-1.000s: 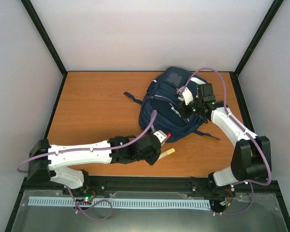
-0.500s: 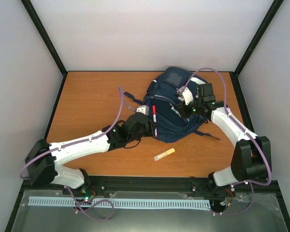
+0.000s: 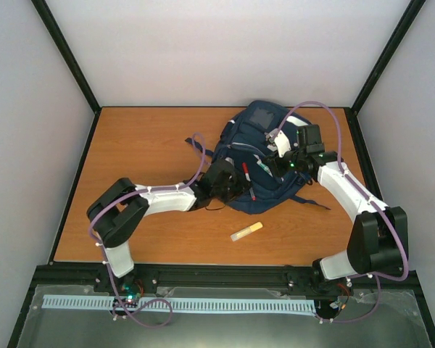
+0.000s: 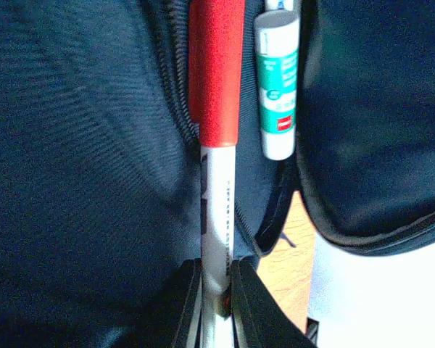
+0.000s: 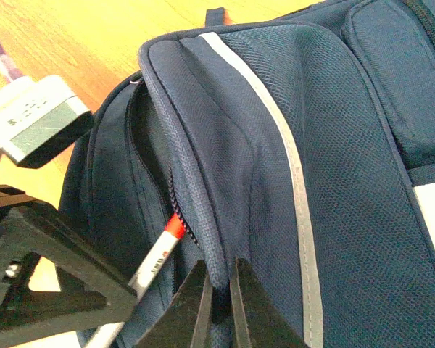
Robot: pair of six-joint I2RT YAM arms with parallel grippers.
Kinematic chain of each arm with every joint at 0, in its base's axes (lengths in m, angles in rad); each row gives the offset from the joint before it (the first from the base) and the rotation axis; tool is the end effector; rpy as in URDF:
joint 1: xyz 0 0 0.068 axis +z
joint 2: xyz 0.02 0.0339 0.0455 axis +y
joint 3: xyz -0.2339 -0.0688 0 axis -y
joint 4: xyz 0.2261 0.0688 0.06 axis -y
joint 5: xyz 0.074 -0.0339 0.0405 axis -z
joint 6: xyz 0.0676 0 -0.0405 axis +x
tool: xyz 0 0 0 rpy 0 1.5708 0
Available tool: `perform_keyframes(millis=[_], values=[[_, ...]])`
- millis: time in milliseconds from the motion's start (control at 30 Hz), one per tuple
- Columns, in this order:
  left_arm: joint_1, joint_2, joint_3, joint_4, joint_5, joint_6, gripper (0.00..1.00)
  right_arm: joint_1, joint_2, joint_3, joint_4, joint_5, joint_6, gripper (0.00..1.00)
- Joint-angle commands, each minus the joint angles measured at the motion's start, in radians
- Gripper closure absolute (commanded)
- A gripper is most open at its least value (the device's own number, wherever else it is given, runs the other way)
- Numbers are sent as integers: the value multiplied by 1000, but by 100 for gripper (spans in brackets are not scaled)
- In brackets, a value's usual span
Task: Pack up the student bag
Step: Place the stationery in the student bag.
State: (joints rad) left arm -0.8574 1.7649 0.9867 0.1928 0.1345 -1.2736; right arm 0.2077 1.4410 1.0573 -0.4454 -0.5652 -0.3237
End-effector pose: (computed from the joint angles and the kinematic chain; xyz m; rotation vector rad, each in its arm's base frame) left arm 0.2456 -0.2976 0.1491 -0.4261 2.4535 -1.2502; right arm 0.2963 0.0994 0.2198 -0.8562 2.1554 0.6161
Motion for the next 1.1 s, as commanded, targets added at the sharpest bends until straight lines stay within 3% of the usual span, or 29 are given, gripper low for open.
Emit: perform_keyframes(millis=[0,600,700,833,1067], values=[[15,42,100,92,14,-56,96,-11,-28,0,18,-30,10,97],[70,233,313,147,-18,-113,91,-12,-32,-1,15,-26,7,97],[70,257,344,151,-3,-108,86,-11,-29,-1,17,-18,7,97],[70,246,330,154,19,-86,71,-13,-24,-2,19,-18,6,97],[70,151,246,169,39,-60,66,-13,-10,1,16,-24,4,97]])
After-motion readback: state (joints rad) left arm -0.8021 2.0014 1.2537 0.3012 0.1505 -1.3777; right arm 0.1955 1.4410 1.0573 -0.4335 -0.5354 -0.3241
